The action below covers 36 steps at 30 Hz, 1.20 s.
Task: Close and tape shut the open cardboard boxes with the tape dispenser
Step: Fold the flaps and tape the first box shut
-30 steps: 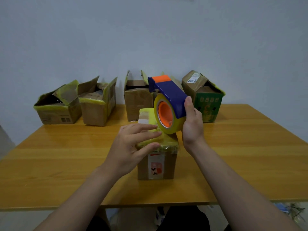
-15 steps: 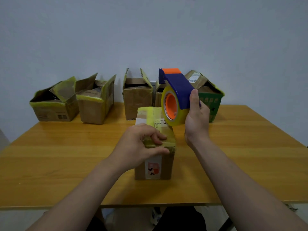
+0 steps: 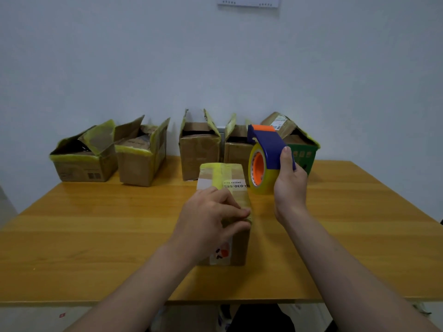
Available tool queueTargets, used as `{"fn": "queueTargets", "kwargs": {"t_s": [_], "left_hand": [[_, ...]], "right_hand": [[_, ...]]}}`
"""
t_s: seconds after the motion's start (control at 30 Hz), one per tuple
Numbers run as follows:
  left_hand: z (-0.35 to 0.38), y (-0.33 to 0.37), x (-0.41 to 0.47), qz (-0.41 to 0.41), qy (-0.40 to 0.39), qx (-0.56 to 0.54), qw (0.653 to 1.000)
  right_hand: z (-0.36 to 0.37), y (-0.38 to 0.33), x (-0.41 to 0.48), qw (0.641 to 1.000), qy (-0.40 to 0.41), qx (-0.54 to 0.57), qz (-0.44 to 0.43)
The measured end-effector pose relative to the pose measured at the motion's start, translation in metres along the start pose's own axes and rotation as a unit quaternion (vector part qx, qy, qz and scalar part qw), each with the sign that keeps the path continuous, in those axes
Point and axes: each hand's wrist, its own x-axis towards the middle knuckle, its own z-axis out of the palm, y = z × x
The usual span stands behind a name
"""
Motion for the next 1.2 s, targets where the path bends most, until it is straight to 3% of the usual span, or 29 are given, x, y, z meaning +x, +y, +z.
{"fn": "queueTargets", "kwargs": {"t_s": [0.3,0.47,0.57,0.73,0.9,1.0,1.1,1.2], "left_hand": [[0.016,0.023,-0.001,-0.057,0.082,0.035,0.994],[0.019,0.026,0.007,-0.079,0.069,0.045,0.993],[0.003,0.014,0.011,-0.089,0.014,0.030,0.995],[-0.033,-0.014,0.009,-0.034,-0.121,-0.069,0.990],[-0.048,-0.026,0.000,-0.038,-0.172,-0.150,0.973],[-0.039,-0.028,-0.011,-0.070,-0.098,-0.238,0.964],[-0.015,-0.032,-0.020,-0.163,0.035,-0.155,0.974],[0.001,-0.031,-0.028,-0.259,0.046,-0.206,0.943]], "right_hand": [[-0.003,0.001,-0.001,1.000,-0.002,-0.018,-0.003],[-0.001,-0.004,-0.002,0.999,-0.001,-0.024,-0.027],[-0.004,-0.012,-0.002,0.997,-0.007,-0.036,-0.072],[-0.002,-0.031,-0.004,0.980,-0.036,-0.081,-0.178],[0.009,-0.036,-0.006,0.957,-0.091,-0.119,-0.246],[0.017,-0.030,-0.007,0.948,-0.111,-0.146,-0.262],[0.020,-0.015,-0.009,0.950,-0.110,-0.157,-0.246],[0.020,-0.005,-0.012,0.960,-0.099,-0.137,-0.224]]}}
